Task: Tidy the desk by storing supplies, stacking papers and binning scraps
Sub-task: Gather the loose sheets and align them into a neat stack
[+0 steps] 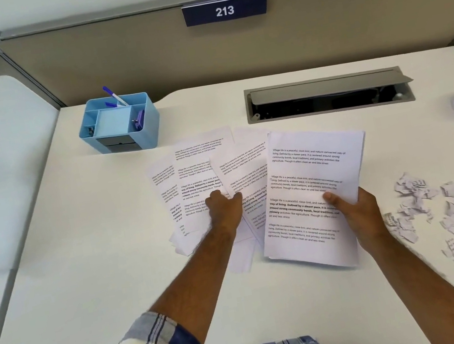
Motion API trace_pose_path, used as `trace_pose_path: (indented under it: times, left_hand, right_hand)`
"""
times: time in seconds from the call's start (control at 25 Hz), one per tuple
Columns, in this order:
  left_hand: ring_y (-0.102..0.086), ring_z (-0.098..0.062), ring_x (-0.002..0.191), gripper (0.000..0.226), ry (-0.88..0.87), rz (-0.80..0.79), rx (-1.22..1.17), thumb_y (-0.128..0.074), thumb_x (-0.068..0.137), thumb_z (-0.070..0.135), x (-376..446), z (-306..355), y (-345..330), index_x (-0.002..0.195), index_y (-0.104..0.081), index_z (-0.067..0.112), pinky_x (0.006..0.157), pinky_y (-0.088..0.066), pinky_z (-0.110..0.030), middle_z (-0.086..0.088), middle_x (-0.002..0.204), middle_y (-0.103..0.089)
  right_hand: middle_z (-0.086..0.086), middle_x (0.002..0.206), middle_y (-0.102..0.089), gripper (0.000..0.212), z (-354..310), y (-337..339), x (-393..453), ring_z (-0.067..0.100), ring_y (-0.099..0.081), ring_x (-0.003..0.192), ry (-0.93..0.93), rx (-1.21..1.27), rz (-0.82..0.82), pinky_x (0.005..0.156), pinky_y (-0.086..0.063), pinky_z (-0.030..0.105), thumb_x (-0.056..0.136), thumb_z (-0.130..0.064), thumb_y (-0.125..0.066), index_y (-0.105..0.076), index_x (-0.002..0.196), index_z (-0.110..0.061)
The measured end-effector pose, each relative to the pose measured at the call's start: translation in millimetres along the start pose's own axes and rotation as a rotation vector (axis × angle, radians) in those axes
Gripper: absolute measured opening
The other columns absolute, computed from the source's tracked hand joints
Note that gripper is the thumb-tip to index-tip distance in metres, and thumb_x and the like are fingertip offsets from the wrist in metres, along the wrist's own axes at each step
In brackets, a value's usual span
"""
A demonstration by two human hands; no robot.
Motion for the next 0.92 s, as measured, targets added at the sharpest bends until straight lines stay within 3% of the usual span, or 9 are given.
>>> trace_pose_path:
  times: [0.24, 0.48, 0.92]
  left_hand:
    - [-0.050, -0.034, 0.122, 0.068, -0.047, 0.146, 0.279, -0.080, 0.080, 0.036, 11.3, 5.1, -19.7, 0.131, -0.049, 0.005, 0.107, -0.045, -0.045, -0.013, 0.131, -0.048]
    - [-0.048, -0.033, 0.122, 0.070, -0.075, 0.216, 0.456, -0.080, 0.082, 0.043, 5.5, 5.2, -38.9, 0.130, -0.044, 0.008, 0.091, -0.052, -0.047, -0.011, 0.135, -0.043]
    - [-0.050, -0.033, 0.122, 0.058, 0.011, 0.182, 0.360, -0.078, 0.085, 0.033, 10.6, 10.2, -39.0, 0.130, -0.051, 0.009, 0.096, -0.053, -0.052, -0.010, 0.131, -0.048]
  right_hand:
    - [-0.008, 0.106, -0.078, 0.030, 8.8, -0.4, 12.7, 0.007, -0.075, 0.095, -0.012, -0.012, -0.005, 0.083, -0.057, 0.028, 0.084, -0.024, -0.083, -0.072, 0.111, -0.022]
    - [-0.007, 0.109, -0.077, 0.034, 18.1, 2.4, 17.2, 0.007, -0.074, 0.095, -0.031, 0.007, 0.009, 0.081, -0.057, 0.026, 0.084, -0.024, -0.083, -0.071, 0.116, -0.021]
    - [-0.007, 0.108, -0.078, 0.031, 22.5, 11.2, 24.7, 0.009, -0.074, 0.098, -0.040, 0.028, 0.008, 0.085, -0.057, 0.030, 0.083, -0.023, -0.084, -0.071, 0.112, -0.023]
Point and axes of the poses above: each hand's wrist, its own x-axis towards the middle knuckle, its own y-axis out of the back of the hand, z = x × y, the point moved 1 cm from there along x, towards the middle knuckle
